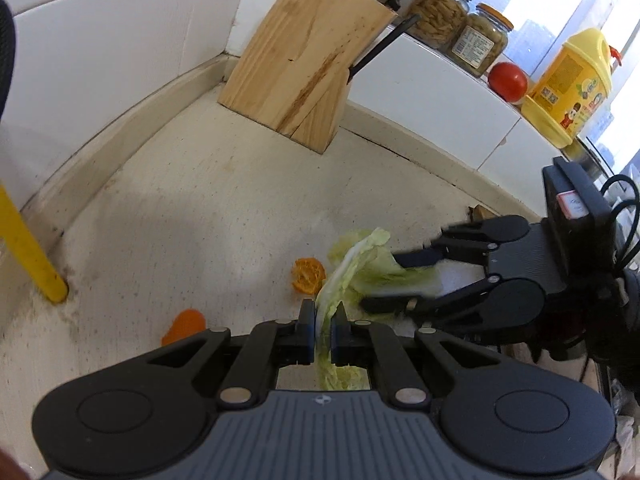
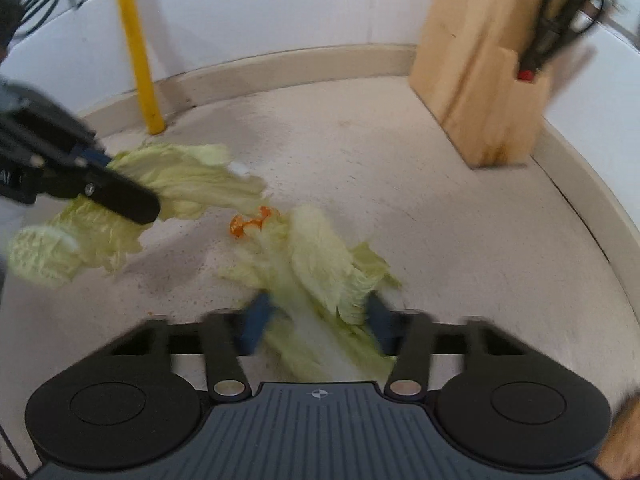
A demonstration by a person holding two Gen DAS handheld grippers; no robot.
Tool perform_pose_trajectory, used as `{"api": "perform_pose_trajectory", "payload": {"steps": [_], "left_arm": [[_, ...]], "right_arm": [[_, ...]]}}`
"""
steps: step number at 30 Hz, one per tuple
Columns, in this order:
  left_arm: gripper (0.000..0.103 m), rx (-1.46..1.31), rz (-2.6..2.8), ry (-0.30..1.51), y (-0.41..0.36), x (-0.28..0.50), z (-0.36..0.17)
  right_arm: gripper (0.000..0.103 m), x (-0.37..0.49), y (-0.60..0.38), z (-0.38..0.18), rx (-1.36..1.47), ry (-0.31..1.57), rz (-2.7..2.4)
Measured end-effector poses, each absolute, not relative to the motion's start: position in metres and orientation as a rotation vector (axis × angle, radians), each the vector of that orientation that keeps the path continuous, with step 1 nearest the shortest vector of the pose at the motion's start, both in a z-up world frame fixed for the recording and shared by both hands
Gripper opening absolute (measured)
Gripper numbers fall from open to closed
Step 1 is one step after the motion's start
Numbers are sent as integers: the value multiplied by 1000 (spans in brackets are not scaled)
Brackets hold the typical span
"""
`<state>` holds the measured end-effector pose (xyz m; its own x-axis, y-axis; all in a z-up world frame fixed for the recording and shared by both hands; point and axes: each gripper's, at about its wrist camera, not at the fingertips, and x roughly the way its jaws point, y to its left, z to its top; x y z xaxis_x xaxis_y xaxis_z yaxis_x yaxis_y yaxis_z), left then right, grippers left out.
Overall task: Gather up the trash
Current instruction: 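Close the left gripper on a cabbage leaf while the right grasps another leaf, then carry both cabbage leaves off the counter down toward the bin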
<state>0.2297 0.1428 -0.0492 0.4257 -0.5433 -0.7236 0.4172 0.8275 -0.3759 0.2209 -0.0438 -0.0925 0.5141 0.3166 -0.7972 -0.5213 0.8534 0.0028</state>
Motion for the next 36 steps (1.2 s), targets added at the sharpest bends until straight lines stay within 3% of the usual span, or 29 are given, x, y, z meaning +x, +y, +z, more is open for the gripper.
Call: {"api": "perform_pose_trajectory", "payload": {"steps": [1,2,6,17,36], "left_arm": [[8,-153,-602,957,143,228,-49],[8,-161,-603,956,143,225,-48],[8,-168,-612,946,143,211,-44],[8,-209,-546,881,155,167,-26],[8,-262,-295,804,218,51,-11]], "right_arm": [[30,218,-46,-91,-234,913,495],[26,214,-50,-90,-222,919,492],[21,194,-64,-81,-140,915,499],[20,149,-91,-47,130,843,581],[20,105,22,-49,101,870,930]]}}
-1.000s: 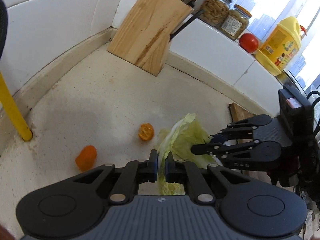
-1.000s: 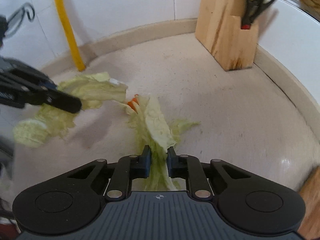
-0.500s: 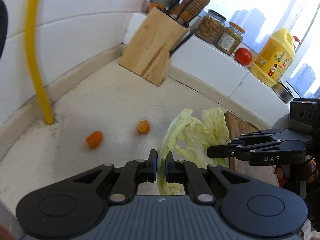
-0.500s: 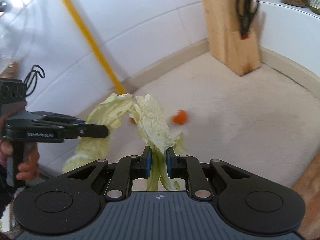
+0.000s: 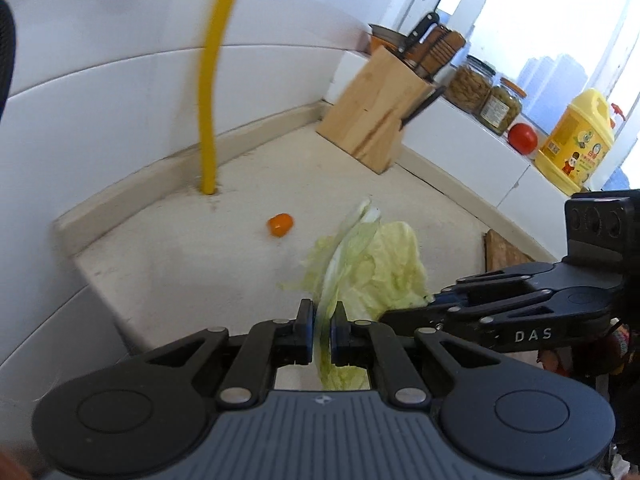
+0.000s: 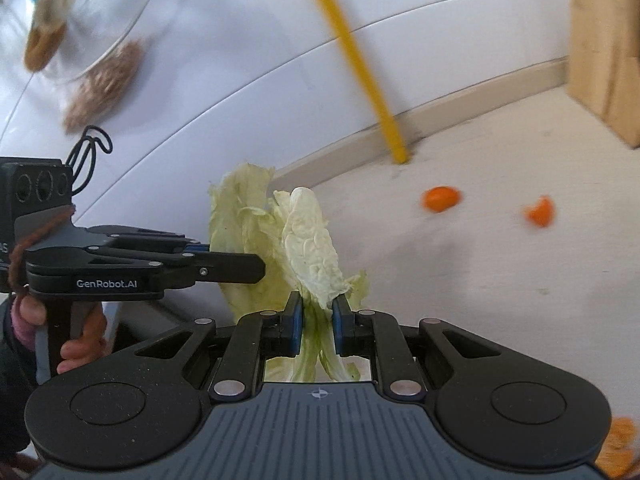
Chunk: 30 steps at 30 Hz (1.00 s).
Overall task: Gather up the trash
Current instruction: 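Carry both cabbage leaves off the counter down toward the bin, then open both grippers over the bin to drop the cabbage leaves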
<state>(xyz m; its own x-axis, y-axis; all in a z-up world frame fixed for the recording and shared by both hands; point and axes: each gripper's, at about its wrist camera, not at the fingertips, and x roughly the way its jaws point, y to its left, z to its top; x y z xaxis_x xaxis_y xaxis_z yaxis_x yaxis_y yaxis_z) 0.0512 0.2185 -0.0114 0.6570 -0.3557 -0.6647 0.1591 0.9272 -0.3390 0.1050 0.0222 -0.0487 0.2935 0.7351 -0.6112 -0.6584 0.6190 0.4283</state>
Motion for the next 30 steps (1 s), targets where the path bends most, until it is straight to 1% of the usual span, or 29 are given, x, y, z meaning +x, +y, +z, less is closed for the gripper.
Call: {"api": "perform_pose_trajectory", "payload": {"steps": [14,22,27,29,30], "left_arm": [[8,-314,-204,767,302,-13,-14],[8,-309,-133,795,342,-46,-27],[8,-266,-69,847,359,-51,-48],[9,-260,-39,880,366,-50,-60],[12,-265,-32,897,369,-48,-65]], "right_arm": [[20,63,121,-43,63,896,1041],[20,46,176,-58,26,950,1055],[27,45,203,-85,-18,1000,1013],[31,46,212,-96,-27,1023,1000],[34,46,216,-102,-29,1036,993]]}}
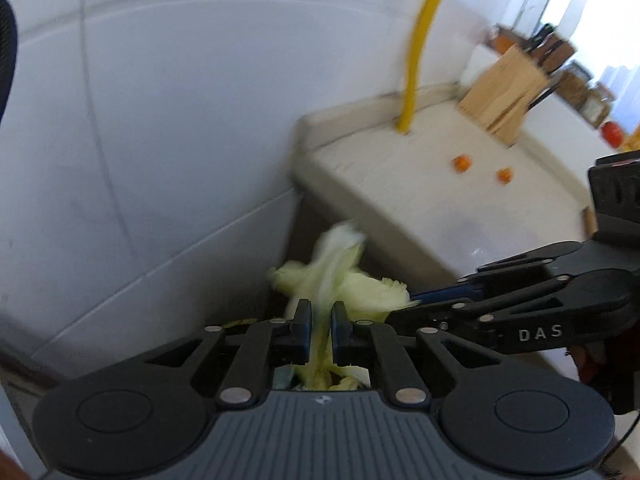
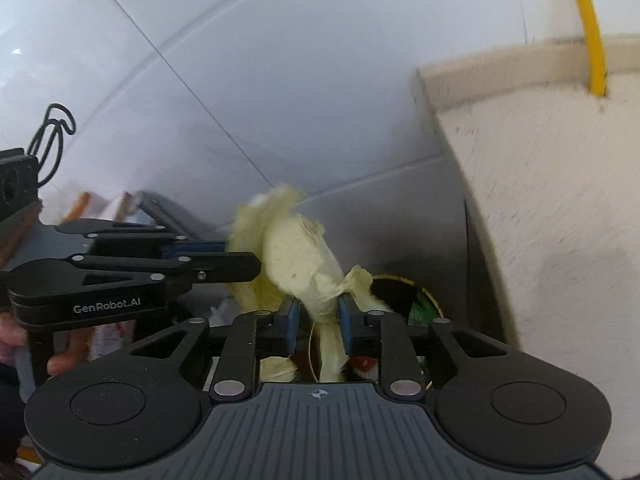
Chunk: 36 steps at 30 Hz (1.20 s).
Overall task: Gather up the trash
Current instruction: 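Open both grippers over the bin to drop the cabbage leaves, then move both tools back over the counter toward the orange peels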
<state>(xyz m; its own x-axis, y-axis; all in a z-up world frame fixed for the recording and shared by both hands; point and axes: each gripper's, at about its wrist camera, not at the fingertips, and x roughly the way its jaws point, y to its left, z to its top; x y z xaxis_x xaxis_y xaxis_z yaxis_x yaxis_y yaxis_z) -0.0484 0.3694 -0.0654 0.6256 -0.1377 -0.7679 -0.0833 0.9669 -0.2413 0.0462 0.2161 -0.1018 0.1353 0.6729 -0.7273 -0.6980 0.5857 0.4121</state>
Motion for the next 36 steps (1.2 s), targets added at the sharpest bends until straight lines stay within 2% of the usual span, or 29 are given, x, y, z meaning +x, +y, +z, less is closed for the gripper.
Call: {"api": "perform_pose_trajectory", "payload": {"steps": [2,5,9,13,16,22,36], "left_arm": [[14,-276,-26,919,375,-49,-75],[20,-275,-21,944,379,-49,-85],[21,-250,-27,955,378,-50,-90],[25,-153,-74,928,360,-46,-76],[33,-65,-122,884,342,-40,-62],[36,46,-233,834,294,-14,-45],[43,238,-377,820,179,63,-40]], "right_arm": [[43,46,221,-111,-46,1043,967],[45,43,222,-122,-32,1063,936],[46,38,211,-121,-9,1062,891],[57,26,192,-101,3,993,855],[60,14,173,-82,1,933,828],[66,4,124,-56,32,852,740],[70,23,-11,-57,120,812,502]]}}
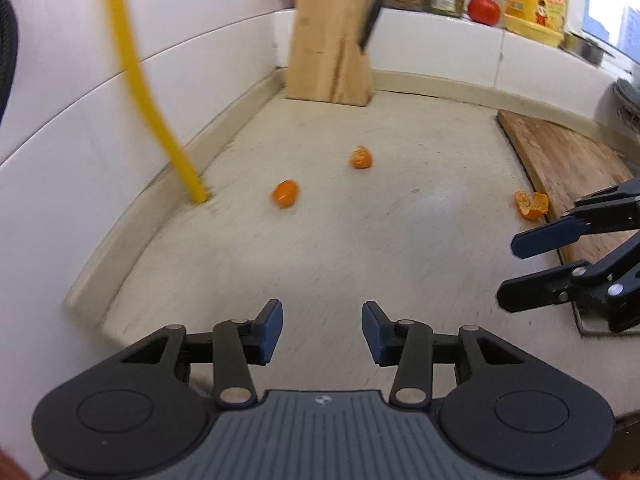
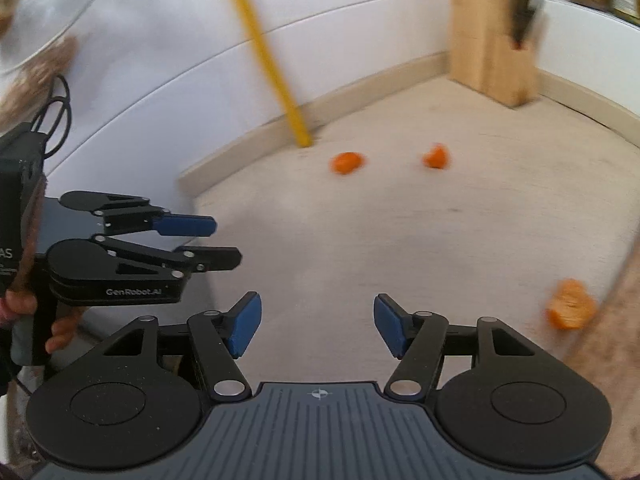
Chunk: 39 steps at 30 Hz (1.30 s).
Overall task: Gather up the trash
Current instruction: 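Move both tools back over the counter toward the orange peels, then grasp an orange peel with the right gripper while the left grasps another peel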
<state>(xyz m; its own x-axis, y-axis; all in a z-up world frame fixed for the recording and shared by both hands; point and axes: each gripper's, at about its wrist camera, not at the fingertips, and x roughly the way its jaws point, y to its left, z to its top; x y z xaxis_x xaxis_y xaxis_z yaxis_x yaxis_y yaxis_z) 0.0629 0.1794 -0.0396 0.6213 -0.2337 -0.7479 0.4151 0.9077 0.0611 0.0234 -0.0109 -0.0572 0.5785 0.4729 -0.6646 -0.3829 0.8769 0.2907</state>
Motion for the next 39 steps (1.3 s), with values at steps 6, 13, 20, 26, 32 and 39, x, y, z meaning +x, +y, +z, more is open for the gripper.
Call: {"api": "perform_pose_trajectory", "payload": {"steps": [6,13,20,26,32,39], "left_arm": [[45,275,-393,828,155,91,-48],[49,249,-386,832,149,120,-62],[49,218,-394,824,143,144,-69],[49,181,-376,817,138,174,-72],[50,195,-271,798,138,200,-81],[54,150,-231,796,133,228,-88]], "right_arm": [[72,28,-51,-63,113,803,434],[76,30,-75,-81,46,828,402],[76,28,-91,-78,-43,741,362],[77,61,-104,-91,-51,757,298],[68,73,-100,-102,-112,786,332],[42,72,-101,-100,-121,809,312]]}}
